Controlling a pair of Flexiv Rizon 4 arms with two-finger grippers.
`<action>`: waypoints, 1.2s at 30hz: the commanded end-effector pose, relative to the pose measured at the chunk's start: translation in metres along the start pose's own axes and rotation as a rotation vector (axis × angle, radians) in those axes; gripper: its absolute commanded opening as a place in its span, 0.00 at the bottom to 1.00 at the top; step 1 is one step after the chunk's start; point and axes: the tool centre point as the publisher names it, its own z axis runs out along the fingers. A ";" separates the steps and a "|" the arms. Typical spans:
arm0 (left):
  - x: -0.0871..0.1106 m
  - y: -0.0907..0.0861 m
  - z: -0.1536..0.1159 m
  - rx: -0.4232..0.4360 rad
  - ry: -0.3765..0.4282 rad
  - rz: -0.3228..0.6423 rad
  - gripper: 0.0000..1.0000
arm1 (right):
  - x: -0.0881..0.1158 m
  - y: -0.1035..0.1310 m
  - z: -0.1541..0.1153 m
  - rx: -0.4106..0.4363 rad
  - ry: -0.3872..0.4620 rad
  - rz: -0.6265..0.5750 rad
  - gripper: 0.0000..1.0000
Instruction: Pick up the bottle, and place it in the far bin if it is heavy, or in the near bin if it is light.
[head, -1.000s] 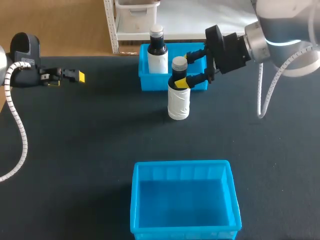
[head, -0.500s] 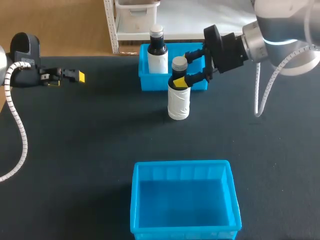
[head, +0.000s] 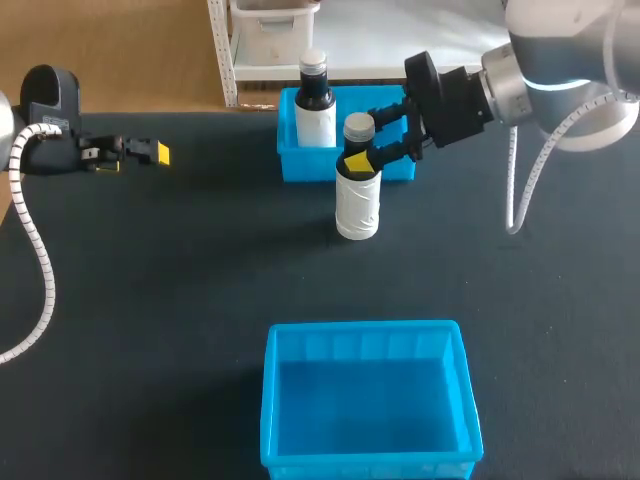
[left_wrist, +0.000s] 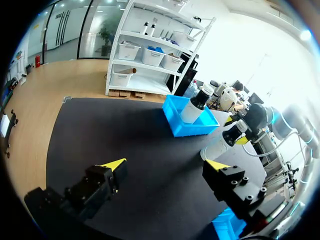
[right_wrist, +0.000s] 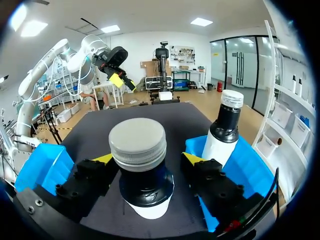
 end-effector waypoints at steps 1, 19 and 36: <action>0.000 0.000 0.000 0.000 0.000 0.000 1.00 | 0.000 0.001 0.000 -0.002 0.000 0.001 0.79; 0.000 0.000 0.000 0.000 0.000 0.000 1.00 | 0.000 0.003 -0.002 -0.006 -0.006 -0.002 0.49; 0.000 0.000 0.000 0.000 0.000 0.000 1.00 | 0.003 0.009 -0.003 -0.012 -0.004 0.002 0.46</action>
